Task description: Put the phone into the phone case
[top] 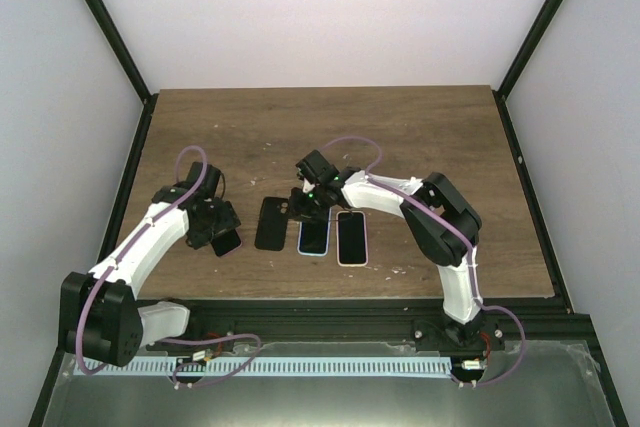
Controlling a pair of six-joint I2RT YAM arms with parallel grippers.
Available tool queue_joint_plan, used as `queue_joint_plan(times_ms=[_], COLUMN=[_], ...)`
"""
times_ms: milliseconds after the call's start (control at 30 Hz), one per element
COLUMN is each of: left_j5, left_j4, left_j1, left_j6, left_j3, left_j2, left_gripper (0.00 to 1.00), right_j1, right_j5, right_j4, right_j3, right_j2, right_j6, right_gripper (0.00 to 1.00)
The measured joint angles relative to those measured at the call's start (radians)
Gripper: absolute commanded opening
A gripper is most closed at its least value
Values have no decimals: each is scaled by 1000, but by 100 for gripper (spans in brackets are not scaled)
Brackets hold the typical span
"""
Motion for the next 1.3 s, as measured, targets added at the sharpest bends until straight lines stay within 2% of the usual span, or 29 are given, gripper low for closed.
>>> queue_joint_plan(times_ms=[100,267,300,333,367,533,800,1167,1300], left_j5=[13,48,50,51,50,41,34,61,65], left_j4=[3,28,32,39,45,72,135,185,188], left_j1=[-13,-38,-48,-64,-79,-180,-284,-290,-290], left_j6=[32,90,100,110,116,154,248,346,357], left_j3=[11,37,43,51,56,103,152,156,156], left_j2=[0,7,13,23,33,122,277,357,383], left_gripper=[61,60,60,60,59,60,59,59,62], right_j1=[-7,-41,-59,-74,-100,-192,-216,-219,-220], right_j5=[19,53,57,63,68,109,153,166,167], right_j4=[2,27,37,41,51,66,85,101,105], right_j3=[-16,-119,-151,-171,-204,-318,-374,-397,-397], right_j2=[-45,-214,-257,-285,-327,-485,-673,-707,-707], right_j6=[-16,-42,-45,-44,-47,-55,-61,-61,-61], right_gripper=[65,78,85,96,100,100,100,100,100])
